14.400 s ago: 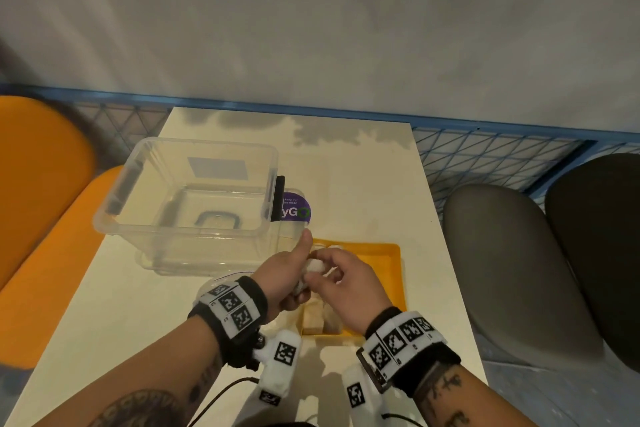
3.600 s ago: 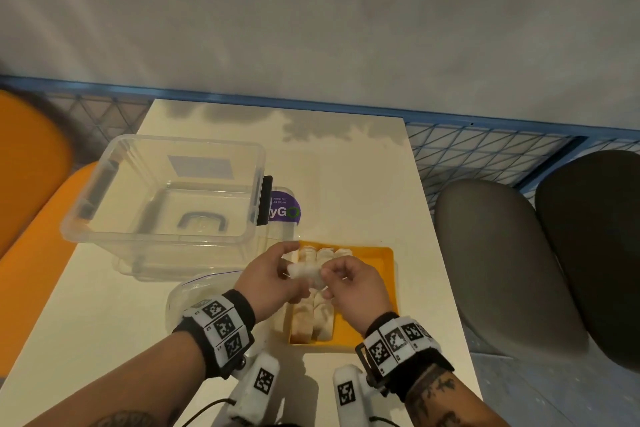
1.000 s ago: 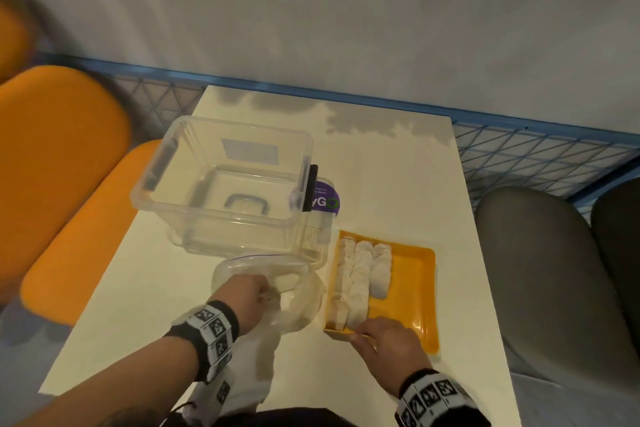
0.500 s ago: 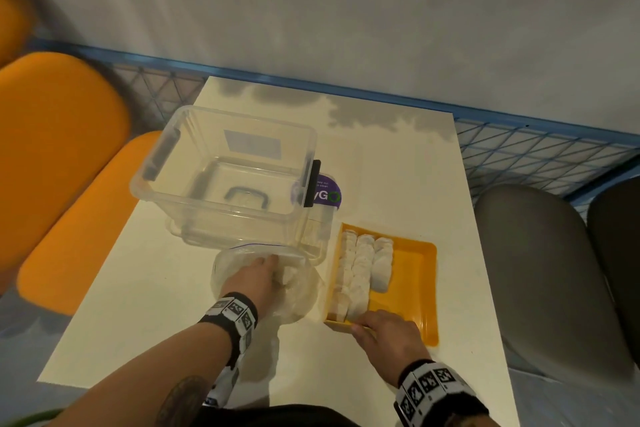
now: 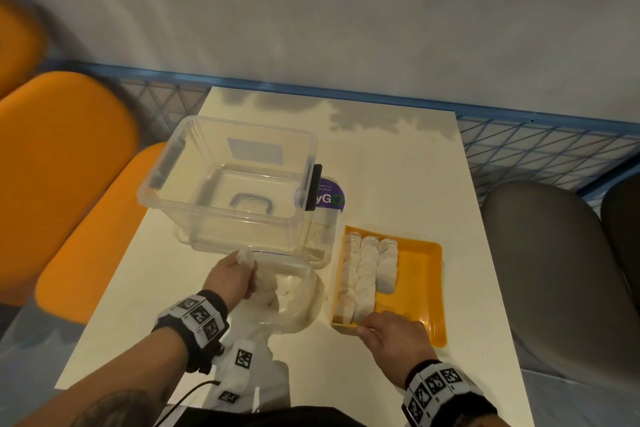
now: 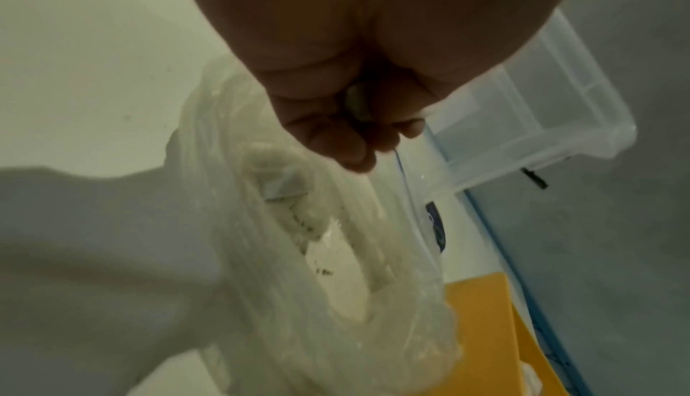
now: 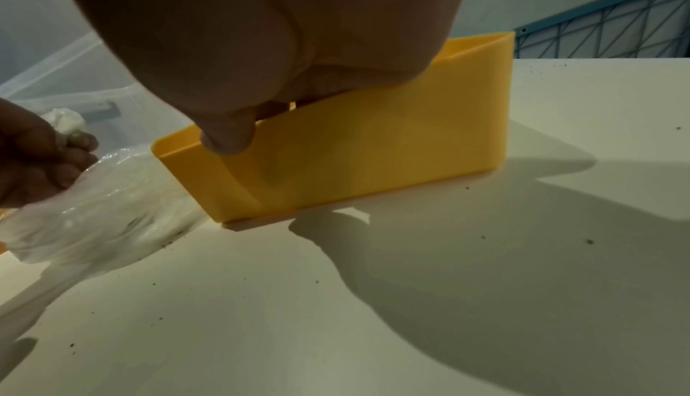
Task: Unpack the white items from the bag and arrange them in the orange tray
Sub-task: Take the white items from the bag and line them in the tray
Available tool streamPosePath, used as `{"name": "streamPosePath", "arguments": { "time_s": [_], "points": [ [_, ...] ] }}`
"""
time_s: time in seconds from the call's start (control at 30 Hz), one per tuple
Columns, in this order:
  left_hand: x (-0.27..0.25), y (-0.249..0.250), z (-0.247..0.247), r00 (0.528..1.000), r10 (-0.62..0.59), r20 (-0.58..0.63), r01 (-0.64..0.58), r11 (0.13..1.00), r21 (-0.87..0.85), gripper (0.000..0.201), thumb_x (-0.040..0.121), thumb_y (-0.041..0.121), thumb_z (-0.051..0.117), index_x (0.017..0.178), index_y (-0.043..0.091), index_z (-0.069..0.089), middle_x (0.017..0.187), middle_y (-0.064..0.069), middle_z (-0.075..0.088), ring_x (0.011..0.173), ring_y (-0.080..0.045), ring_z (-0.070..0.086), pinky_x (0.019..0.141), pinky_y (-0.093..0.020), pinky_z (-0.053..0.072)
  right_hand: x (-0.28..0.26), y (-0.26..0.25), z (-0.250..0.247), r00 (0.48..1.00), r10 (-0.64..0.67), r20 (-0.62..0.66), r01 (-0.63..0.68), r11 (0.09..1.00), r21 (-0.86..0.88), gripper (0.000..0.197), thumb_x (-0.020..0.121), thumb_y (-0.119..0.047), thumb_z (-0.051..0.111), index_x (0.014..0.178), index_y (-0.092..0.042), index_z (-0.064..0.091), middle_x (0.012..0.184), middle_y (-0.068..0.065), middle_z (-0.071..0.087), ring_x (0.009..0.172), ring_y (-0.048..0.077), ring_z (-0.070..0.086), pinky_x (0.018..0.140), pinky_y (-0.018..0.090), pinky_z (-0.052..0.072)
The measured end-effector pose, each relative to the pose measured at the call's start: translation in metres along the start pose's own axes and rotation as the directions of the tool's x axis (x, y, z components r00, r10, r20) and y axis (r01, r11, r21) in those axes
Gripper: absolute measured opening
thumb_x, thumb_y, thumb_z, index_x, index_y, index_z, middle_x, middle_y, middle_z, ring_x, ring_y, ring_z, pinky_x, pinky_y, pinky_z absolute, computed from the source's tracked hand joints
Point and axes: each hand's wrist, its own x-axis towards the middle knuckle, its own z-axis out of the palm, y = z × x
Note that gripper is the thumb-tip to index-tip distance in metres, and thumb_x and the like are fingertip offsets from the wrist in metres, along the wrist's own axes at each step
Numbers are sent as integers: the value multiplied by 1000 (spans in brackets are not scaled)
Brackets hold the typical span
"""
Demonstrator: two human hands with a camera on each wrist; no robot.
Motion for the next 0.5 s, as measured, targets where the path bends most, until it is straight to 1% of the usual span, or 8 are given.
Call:
{"name": "streamPosePath", "arguments": {
  "time_s": [0.07,0.13,0.2,0.27,0.3,0.37,0.43,0.5],
  "points": [
    [-2,6,-10,989,90,-118,-82,994,72,20,90,7,45,73,11,56,64,-10,55,62,-24,50,59,-33,39,-1,0,0,1000,-2,-15,2,1000,7,38,98,-56,30,118,-37,58,117,-12,62,111,14,55,94,40,36],
    [-6,10,-20,954,171,-245,-128,975,184,6,91,18,55,91,14,59,86,-12,64,80,-30,58,67,-35,43,-2,-1,-1,1000,-6,-24,6,1000,17,38,98,-56,31,117,-37,58,115,-12,63,110,14,55,93,39,36],
    [-5,5,-26,953,96,-287,4,945,328,48,84,36,70,124,14,55,123,-15,63,110,-35,60,86,-38,47,-3,-1,-3,1000,-10,-21,10,1000,28,39,98,-57,32,118,-38,58,116,-13,63,111,14,55,94,38,36],
    [1,-9,-28,974,-31,-223,141,856,498,81,75,54,76,137,11,46,133,-14,59,118,-34,59,91,-39,49,-3,-2,-5,1000,-7,-11,8,999,51,39,97,-57,33,120,-38,59,118,-13,62,112,13,55,96,38,35],
    [5,-18,-26,980,-70,-187,167,801,575,77,76,56,74,132,11,48,127,-13,62,111,-33,62,86,-38,51,-4,-3,-7,1000,-3,-7,4,998,70,39,97,-57,34,120,-38,59,119,-13,62,113,13,54,97,38,35],
    [8,-28,-23,986,-93,-140,160,776,610,40,87,42,61,112,12,57,112,-14,68,96,-32,64,81,-37,52,-6,-5,-12,1000,-2,-2,2,994,107,37,96,-58,37,117,-38,59,118,-14,62,112,12,54,97,37,35],
    [11,-33,-22,988,-96,-123,143,874,464,20,92,25,53,101,10,61,103,-17,69,92,-35,65,86,-46,56,-7,-9,-20,999,-4,-34,8,992,124,35,95,-59,39,112,-38,60,115,-15,61,110,11,55,95,37,37],
    [8,-34,-24,988,-106,-109,130,963,237,19,91,22,56,102,9,63,104,-18,69,96,-39,66,90,-55,55,-8,-20,-32,995,-28,-101,45,986,162,35,94,-59,42,115,-36,59,116,-16,59,111,11,54,95,36,39]
  ]
}}
